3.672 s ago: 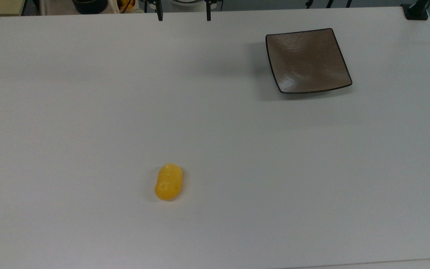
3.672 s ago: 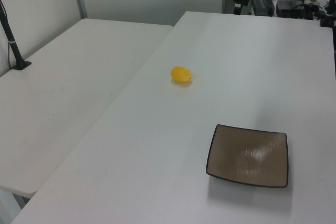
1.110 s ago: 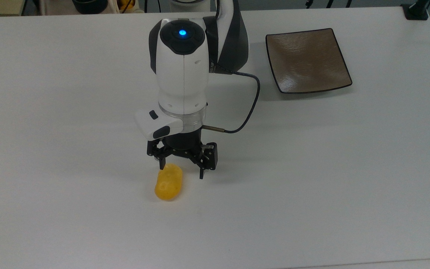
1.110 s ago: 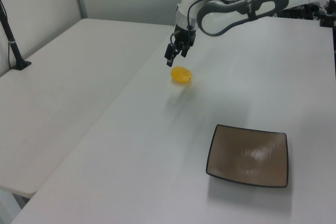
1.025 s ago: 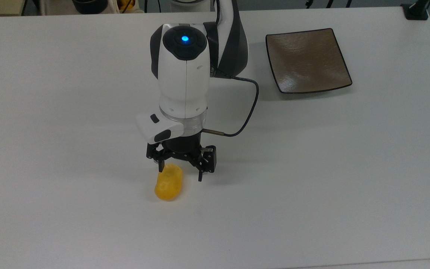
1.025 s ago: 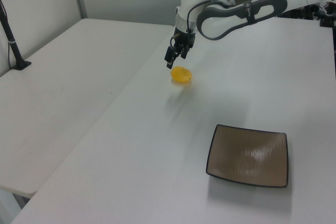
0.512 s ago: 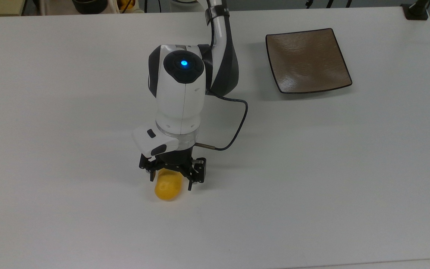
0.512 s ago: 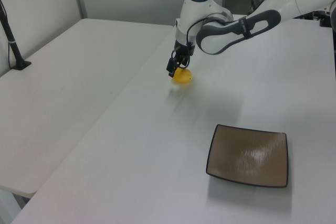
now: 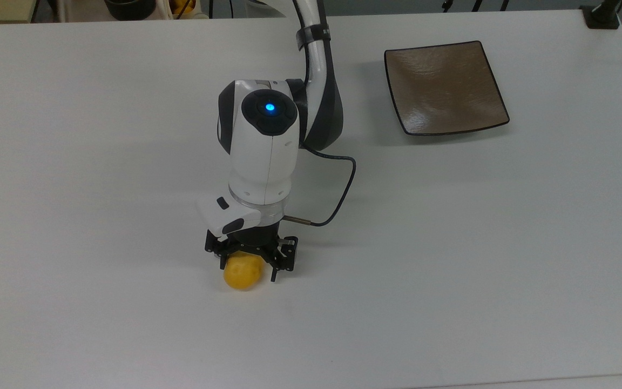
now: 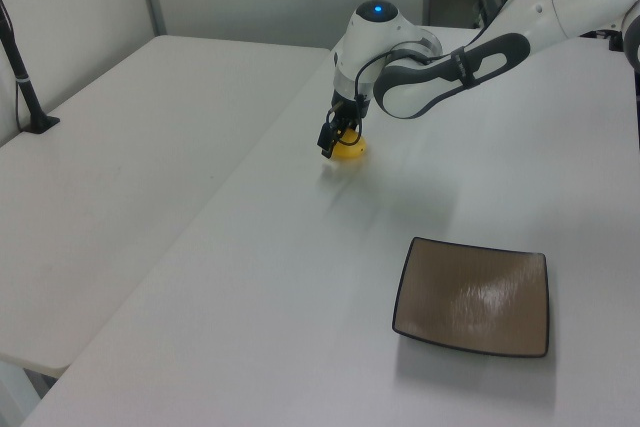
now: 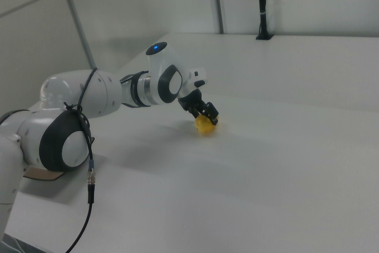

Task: Put potatoes on a ceramic plate
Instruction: 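Close the gripper around the yellow potato, then lift the potato and carry it toward the brown square plate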

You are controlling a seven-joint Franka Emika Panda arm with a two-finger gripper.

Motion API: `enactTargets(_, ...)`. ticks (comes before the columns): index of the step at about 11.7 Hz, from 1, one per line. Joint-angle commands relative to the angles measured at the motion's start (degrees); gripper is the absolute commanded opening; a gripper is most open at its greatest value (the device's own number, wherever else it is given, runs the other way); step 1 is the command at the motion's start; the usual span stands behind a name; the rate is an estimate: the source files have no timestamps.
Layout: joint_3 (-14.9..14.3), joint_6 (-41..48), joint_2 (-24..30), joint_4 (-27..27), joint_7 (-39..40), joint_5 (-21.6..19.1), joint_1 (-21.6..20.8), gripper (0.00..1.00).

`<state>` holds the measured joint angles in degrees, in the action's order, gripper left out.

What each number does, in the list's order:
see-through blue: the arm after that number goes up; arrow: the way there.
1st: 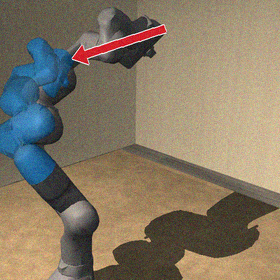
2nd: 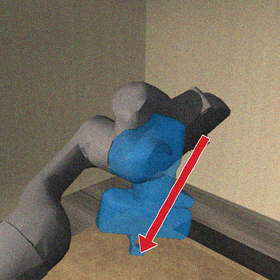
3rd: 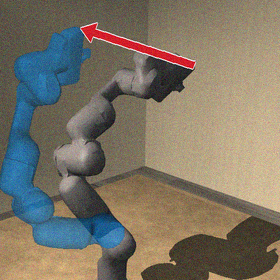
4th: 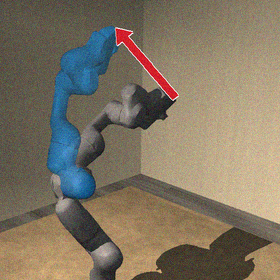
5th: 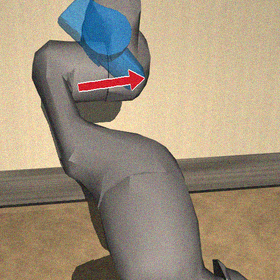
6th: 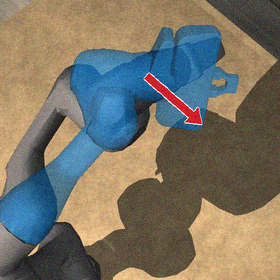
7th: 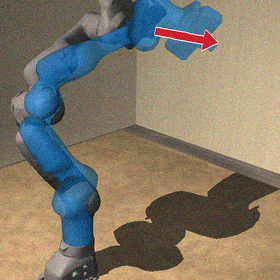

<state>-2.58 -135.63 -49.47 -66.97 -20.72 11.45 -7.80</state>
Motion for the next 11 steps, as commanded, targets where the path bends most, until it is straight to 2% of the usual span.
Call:
enactTargets(1, -0.58, -1.04, 0.61, -1.76, -1.52, 1.91, -0.55, 0.49)
enactTargets(3, -0.58, -0.86, 1.92, -3.42, -1.52, 1.91, -0.73, 0.38)
enactTargets(6, -0.5, -0.42, 7.09, -7.63, -1.7, 1.74, -1.08, 0.36)
enactTargets(8, -0.41, 1.32, 13.14, -11.32, -1.7, 1.3, -1.16, 0.36)
enactTargets(11, 0.2, 10.45, 25.96, -17.73, -1.34, 0.42, -1.43, 0.36)
